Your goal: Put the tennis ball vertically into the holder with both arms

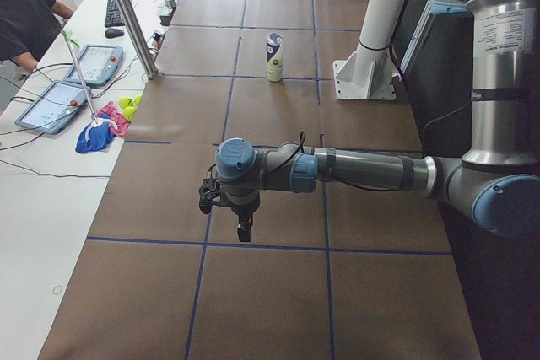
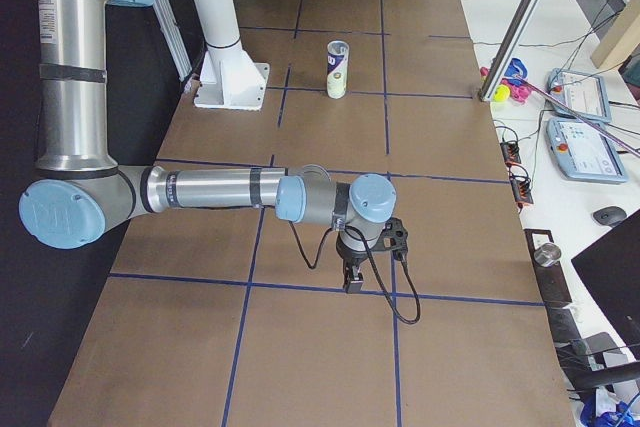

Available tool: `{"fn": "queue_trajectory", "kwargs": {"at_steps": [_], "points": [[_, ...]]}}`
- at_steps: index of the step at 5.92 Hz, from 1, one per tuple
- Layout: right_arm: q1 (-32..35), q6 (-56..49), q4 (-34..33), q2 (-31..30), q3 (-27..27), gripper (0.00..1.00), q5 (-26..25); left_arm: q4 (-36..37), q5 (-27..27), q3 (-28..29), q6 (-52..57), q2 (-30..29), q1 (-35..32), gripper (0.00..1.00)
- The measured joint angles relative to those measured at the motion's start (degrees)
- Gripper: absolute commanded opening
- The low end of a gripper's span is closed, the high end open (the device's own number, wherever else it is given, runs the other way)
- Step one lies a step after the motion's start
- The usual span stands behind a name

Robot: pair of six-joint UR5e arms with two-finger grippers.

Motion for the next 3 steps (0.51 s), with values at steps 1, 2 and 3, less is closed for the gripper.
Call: {"fn": "queue_trajectory", "kwargs": {"at_steps": [1,2,3], "points": [[0.0,0.0,0.0,0.0,-0.5,1.0,-0.1,0.0,-0.1,-0.1,0.0,0.0,0.0,1.0],[0.0,0.0,0.0,0.0,-0.9,1.0,-0.1,0.1,-0.3,-0.1,0.0,0.0,0.0,1.0],[0.0,0.0,0.0,0.0,-1.0,1.0,-0.1,0.2,-0.3,-0.1,0.0,0.0,0.0,1.0]]}}
